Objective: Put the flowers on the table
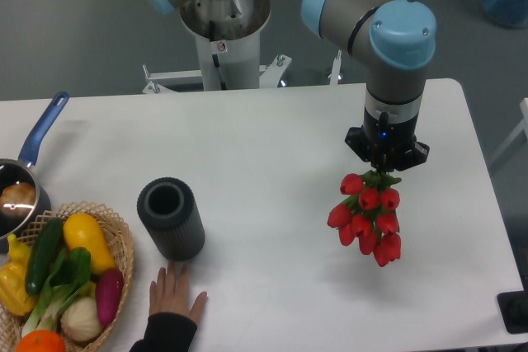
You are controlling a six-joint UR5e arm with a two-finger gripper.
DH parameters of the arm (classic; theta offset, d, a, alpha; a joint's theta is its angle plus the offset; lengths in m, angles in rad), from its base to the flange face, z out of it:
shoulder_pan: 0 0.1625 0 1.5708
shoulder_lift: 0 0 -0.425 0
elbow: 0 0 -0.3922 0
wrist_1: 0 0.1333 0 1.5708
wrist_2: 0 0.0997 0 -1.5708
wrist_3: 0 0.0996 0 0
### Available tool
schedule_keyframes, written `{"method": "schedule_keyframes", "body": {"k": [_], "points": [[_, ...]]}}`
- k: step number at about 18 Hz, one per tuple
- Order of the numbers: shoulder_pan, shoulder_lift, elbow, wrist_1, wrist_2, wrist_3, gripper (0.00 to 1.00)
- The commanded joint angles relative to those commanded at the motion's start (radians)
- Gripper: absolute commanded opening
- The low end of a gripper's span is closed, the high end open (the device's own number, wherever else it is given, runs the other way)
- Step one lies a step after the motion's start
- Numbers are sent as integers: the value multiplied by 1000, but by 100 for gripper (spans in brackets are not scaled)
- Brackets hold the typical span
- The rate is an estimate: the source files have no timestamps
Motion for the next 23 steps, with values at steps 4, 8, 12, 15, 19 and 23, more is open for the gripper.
{"method": "schedule_keyframes", "body": {"k": [4,8,12,15,19,23], "points": [[-2,-8,-2,2,0,6,1],[-28,-38,-5,5,20,-3,3],[-80,-95,-2,15,63,-12,4],[-87,-101,-5,14,54,-12,19],[-91,-101,-20,14,52,-9,36],[-87,-97,-23,15,45,-8,78]]}}
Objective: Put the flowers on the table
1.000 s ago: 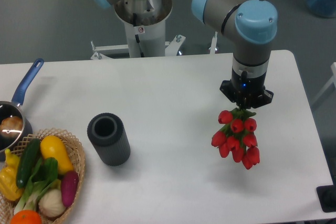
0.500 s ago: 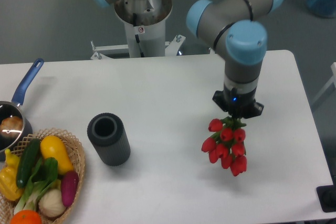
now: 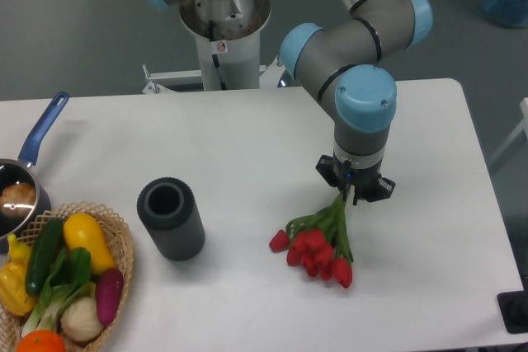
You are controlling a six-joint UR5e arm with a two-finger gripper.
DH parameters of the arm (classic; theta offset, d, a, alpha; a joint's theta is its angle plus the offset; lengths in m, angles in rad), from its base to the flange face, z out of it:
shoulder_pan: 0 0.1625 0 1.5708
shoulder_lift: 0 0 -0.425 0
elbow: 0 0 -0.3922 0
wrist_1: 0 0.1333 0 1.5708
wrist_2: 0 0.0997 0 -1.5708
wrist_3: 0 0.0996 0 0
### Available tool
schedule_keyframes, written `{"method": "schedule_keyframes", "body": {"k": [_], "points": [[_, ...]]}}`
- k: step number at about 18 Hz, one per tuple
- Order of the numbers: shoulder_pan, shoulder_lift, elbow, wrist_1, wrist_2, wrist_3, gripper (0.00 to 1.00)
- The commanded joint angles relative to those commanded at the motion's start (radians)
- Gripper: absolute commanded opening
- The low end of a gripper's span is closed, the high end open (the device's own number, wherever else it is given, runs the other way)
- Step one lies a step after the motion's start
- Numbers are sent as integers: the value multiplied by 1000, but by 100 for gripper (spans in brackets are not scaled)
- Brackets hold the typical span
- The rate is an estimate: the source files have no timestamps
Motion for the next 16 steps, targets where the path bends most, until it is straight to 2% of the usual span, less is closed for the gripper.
{"method": "schedule_keyframes", "body": {"k": [1,3,5,8,10,16], "points": [[2,2,0,3,-2,0,100],[8,3,3,29,-3,5,100],[17,-3,3,109,-5,5,100],[34,-12,3,165,-12,0,100],[70,-17,6,205,-69,6,100],[143,-18,18,210,-87,100,100]]}}
